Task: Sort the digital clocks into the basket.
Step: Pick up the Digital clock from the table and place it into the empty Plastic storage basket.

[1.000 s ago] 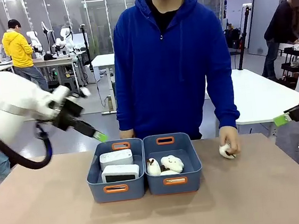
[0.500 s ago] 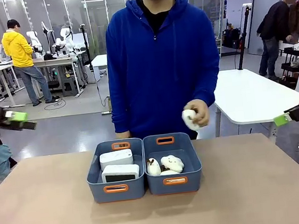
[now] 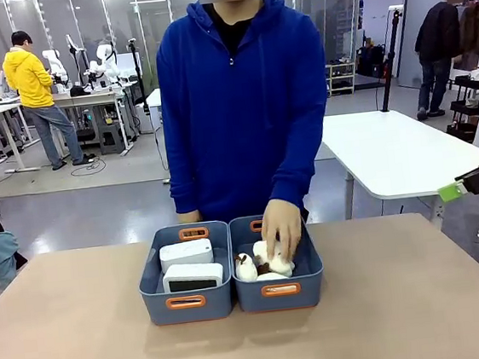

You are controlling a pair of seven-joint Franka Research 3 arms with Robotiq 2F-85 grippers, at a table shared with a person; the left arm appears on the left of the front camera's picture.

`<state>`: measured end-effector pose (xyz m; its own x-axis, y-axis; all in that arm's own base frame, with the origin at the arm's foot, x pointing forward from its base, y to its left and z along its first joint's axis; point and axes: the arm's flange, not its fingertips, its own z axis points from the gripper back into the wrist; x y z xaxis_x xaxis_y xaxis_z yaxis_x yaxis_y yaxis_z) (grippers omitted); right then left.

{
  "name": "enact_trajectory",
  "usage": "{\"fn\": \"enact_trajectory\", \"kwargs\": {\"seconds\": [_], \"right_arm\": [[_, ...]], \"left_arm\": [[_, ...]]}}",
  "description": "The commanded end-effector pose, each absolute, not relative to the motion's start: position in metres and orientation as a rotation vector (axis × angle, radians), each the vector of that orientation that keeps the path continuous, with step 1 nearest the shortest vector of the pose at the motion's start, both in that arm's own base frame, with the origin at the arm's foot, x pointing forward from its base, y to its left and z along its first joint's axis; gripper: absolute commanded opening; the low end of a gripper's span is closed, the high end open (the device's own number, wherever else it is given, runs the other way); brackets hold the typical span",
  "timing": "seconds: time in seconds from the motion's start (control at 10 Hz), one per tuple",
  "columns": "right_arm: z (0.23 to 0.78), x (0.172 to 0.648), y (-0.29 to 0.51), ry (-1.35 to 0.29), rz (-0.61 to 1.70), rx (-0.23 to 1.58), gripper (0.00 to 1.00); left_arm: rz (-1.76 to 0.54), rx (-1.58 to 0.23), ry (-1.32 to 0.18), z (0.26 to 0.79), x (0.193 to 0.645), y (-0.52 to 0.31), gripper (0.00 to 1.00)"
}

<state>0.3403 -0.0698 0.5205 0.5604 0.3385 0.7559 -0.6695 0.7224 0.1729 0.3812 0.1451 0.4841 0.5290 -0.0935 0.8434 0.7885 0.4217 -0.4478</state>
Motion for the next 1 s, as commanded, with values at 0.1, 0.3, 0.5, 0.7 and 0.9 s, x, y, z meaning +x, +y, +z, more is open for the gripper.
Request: {"fn": "enact_trajectory", "kwargs": {"seconds": [0.1, 0.3, 0.5, 0.7, 0.9], "right_arm": [[0.5193, 0.3393, -0.0682, -0.761, 0.613, 0.465, 1.0], [0.5193, 0.3393, -0.0682, -0.761, 0.613, 0.465, 1.0], [0.5193, 0.3393, -0.0682, -0.761, 0.613, 0.465, 1.0], [0.5193, 0.3393, -0.0682, -0.761, 0.613, 0.465, 1.0], [0.5193, 0.3393, -0.0682, -0.761, 0.613, 0.465, 1.0]], "left_arm": [[-0.648, -0.917, -0.831, 0.4833, 0.3758, 0.1373, 1.0], [-0.636, -0.962, -0.845, 0.4823, 0.3744, 0.1467, 1.0], [-0.636, -0.962, -0.845, 0.4823, 0.3744, 0.1467, 1.0], [-0.636, -0.962, -0.845, 0.4823, 0.3744, 0.1467, 1.0], [-0.636, -0.962, -0.845, 0.4823, 0.3744, 0.1467, 1.0]]}}
